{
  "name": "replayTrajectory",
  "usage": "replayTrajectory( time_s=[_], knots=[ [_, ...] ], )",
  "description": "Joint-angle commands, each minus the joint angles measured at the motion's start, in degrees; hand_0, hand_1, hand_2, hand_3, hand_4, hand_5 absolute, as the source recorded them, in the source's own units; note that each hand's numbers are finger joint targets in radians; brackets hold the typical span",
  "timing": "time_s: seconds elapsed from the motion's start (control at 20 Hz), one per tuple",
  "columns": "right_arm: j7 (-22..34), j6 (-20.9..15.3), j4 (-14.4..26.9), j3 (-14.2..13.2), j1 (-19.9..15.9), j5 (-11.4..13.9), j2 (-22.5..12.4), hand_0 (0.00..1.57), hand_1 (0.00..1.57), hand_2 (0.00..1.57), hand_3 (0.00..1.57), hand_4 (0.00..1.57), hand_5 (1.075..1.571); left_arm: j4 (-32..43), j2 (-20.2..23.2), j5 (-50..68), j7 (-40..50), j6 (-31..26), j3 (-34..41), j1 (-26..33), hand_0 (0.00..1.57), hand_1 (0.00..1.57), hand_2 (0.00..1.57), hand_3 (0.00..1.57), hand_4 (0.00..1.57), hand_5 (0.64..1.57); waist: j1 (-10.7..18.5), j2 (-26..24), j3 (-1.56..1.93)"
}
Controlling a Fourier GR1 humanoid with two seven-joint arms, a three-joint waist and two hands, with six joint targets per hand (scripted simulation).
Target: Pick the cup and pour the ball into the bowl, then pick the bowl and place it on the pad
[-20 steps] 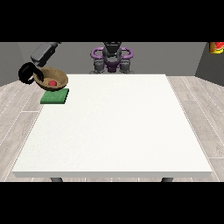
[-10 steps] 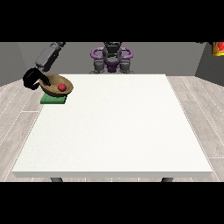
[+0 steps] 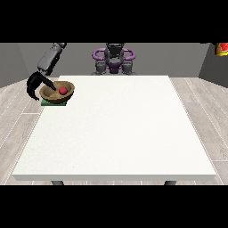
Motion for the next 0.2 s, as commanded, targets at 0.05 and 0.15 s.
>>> replayTrajectory(
  time_s=[0.05, 0.15],
  knots=[
    [4.65, 4.42, 1.16, 0.79, -1.94, 0.85, -5.29, 0.0, 0.0, 0.0, 0.0, 0.0, 1.4, -1.9, -1.19, 0.37, 2.95, 1.8, -1.39, 0.11, 0.0, 0.0, 0.0, 0.0, 1.19, 1.569, -0.85, -3.62, -0.01],
    [7.26, 5.94, -1.35, 3.33, -0.68, 2.13, -4.48, 0.0, 0.0, 0.0, 0.0, 0.2, 1.375, -0.91, -5.21, -2.81, 1.88, 3.27, -3.87, 4.32, 0.0, 0.0, 0.0, 0.0, 1.19, 1.569, -2.71, -11.13, -0.08]
  ],
)
